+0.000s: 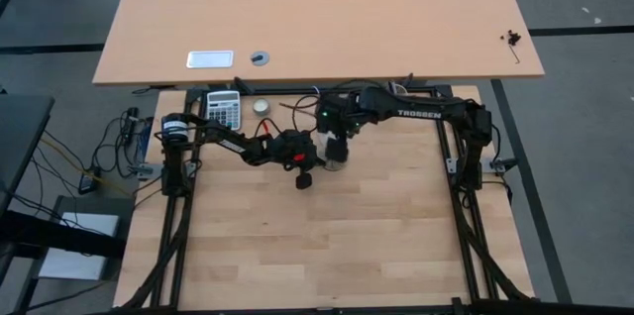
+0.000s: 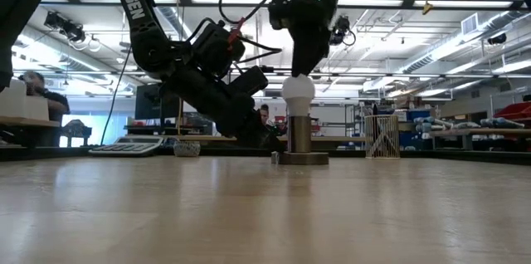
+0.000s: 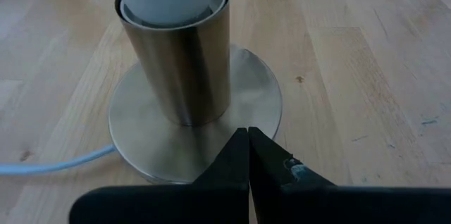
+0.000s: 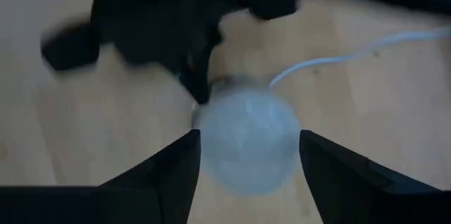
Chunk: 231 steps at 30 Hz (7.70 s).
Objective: Screw lightbulb
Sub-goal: Remove the lightbulb from the lamp
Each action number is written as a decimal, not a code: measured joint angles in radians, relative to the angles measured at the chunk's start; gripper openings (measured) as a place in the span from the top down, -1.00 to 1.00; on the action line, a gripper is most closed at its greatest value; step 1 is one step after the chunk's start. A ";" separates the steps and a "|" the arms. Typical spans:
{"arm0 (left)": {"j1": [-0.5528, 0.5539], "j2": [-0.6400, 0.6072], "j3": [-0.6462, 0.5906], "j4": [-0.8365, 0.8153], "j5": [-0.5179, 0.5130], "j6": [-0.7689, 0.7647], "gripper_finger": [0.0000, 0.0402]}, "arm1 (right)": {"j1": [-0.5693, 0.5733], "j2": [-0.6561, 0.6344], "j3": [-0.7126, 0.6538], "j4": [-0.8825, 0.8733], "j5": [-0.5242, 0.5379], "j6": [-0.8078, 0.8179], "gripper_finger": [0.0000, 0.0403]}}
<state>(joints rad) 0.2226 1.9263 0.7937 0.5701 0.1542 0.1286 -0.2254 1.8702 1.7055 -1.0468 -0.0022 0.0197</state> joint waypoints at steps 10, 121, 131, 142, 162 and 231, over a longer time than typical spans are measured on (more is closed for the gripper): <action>0.000 0.000 0.000 0.000 0.001 -0.001 0.99 | 0.019 -0.004 0.039 -0.063 0.076 0.625 -0.37; 0.000 0.000 0.000 -0.012 0.027 0.012 0.99 | 0.055 0.010 -0.010 -0.023 0.166 0.776 -0.25; 0.000 0.000 0.000 -0.012 0.027 0.012 0.99 | 0.012 0.007 -0.010 -0.003 0.039 0.238 -0.14; 0.000 0.000 0.000 -0.012 0.031 0.018 0.99 | 0.002 0.009 0.025 -0.032 0.050 -0.262 -0.13; 0.000 0.000 0.000 -0.012 0.035 0.017 0.99 | 0.055 0.008 0.026 -0.031 0.112 0.782 -0.13; 0.000 0.000 0.000 -0.015 0.034 0.017 0.99 | 0.067 0.010 0.000 -0.026 0.143 0.395 -0.13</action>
<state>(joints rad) 0.2222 1.9266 0.7937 0.5556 0.1886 0.1459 -0.1589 1.8797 1.7054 -1.0729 0.1410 0.4152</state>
